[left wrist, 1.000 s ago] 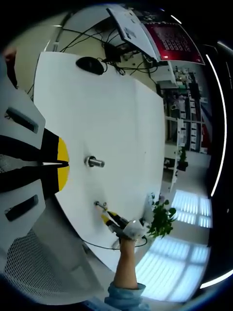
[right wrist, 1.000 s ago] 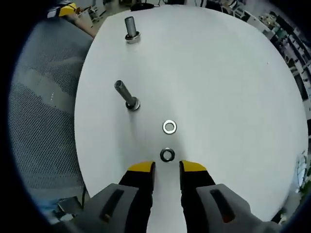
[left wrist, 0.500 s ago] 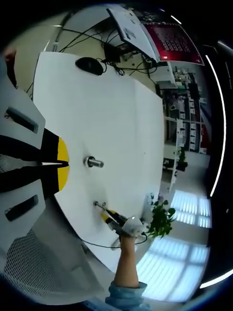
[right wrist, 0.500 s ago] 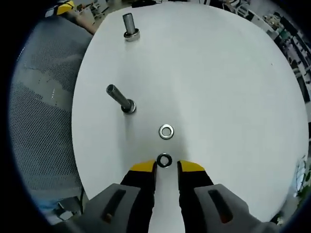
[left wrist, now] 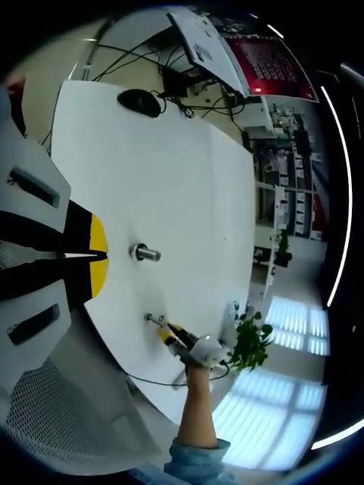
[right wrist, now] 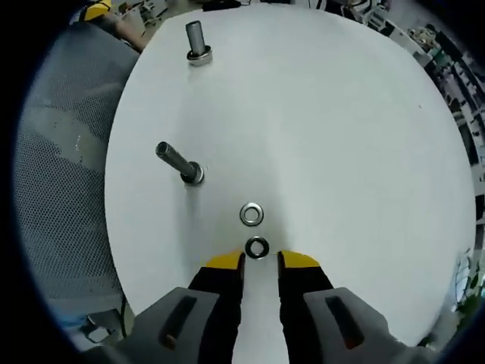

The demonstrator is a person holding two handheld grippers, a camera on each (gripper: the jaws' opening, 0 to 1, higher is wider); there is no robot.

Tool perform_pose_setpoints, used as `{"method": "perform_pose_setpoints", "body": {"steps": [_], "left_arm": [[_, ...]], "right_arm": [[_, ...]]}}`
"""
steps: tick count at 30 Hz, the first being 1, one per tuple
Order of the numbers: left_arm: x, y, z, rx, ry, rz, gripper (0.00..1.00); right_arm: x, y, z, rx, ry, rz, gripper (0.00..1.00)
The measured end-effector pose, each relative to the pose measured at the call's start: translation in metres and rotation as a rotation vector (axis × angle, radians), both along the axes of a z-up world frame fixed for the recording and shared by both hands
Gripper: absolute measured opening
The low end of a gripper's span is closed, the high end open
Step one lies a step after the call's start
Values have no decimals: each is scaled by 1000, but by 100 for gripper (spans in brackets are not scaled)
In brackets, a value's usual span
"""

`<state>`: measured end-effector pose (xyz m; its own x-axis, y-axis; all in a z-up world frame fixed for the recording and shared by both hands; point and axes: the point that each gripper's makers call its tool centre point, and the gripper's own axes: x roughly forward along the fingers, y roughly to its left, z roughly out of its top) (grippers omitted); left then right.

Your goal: Place the washer onto the threaded stud by aligning its center hole with the stud, sliding it down to the base, and recovering from edge contact or off-axis alignment until the washer reaches the visible bottom stop.

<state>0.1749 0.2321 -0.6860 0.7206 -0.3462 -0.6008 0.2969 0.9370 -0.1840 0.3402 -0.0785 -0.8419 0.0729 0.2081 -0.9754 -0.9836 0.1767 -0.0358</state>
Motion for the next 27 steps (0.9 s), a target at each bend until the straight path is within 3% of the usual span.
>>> {"method": "perform_pose_setpoints", "body": {"steps": [1, 4, 8, 10, 22, 27], "left_arm": [[0, 0, 0, 0, -1, 0, 0], [0, 0, 0, -1, -3, 0, 0], [0, 0, 0, 1, 0, -2, 0], [0, 0, 0, 2, 2, -1, 0], [0, -1, 0, 2, 1, -4, 0], [0, -1, -1, 2, 4, -10, 0]], "right_arm": [[-6, 1, -1, 7, 32, 12, 16], [-3, 2, 0, 5, 2, 28, 16], [-2, 6, 1, 46, 36, -1, 18], [0, 6, 1, 59, 10, 32, 16], [-2, 6, 3, 96, -11, -63, 14], [-7, 14, 18, 135, -52, -43, 14]]}}
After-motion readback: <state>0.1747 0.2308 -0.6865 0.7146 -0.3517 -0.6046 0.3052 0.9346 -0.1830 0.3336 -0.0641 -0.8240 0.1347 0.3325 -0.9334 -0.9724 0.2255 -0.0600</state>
